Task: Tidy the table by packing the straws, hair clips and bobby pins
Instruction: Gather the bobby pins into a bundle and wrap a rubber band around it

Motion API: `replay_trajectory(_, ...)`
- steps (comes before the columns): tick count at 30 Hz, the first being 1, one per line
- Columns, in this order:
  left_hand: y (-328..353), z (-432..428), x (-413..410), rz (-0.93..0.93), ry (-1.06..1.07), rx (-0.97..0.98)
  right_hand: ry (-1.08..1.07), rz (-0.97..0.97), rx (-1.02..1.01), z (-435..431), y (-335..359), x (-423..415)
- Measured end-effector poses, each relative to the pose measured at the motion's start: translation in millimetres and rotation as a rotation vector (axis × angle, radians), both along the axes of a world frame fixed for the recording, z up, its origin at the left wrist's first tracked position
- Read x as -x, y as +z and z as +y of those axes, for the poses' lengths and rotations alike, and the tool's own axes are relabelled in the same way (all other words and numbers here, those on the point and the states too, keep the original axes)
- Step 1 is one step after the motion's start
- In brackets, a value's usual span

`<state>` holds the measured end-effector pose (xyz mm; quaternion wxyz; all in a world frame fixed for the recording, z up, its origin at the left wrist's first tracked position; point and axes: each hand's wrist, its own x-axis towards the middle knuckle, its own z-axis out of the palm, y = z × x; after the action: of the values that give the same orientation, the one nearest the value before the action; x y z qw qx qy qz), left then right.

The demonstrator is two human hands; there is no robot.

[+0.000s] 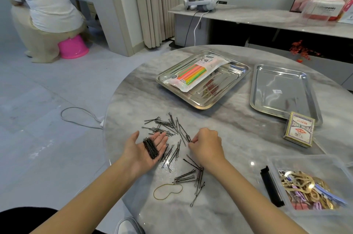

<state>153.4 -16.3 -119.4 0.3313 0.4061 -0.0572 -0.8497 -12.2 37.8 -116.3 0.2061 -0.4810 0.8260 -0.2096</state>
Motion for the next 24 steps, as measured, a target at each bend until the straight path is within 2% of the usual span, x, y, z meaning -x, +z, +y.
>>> replay_trajectory(3, 0.3, 0.6, 1.5, -0.020, -0.009, 0.004, -0.030, 0.018, -0.115, -8.2, 13.0, 1.8)
replay_trajectory(11, 7.6, 2.1, 11.9, -0.041, -0.093, 0.018, 0.059, 0.160, -0.388, -20.4, 25.6, 6.0)
replay_trajectory(14, 12.1, 4.1, 18.9, -0.030, -0.125, 0.025, 0.072, 0.189, -0.411, -17.8, 28.4, 9.3)
replay_trajectory(16, 15.1, 5.4, 24.1, -0.032, -0.140, 0.030, 0.077, 0.140, -0.397, -16.6, 28.4, 16.0)
replay_trajectory(18, 17.8, 6.4, 29.5, -0.034, -0.156, 0.035, 0.037, -0.010, -0.384, -16.0, 28.6, 26.5)
replay_trajectory(22, 16.8, 8.4, 38.2, -0.068, -0.222, 0.043, -0.065, -0.581, -0.282, -11.5, 46.0, 42.3)
replay_trajectory(24, 13.6, 10.8, 41.8, -0.070, -0.268, 0.042, -0.034, -0.732, -0.209, -9.0, 58.7, 43.3)
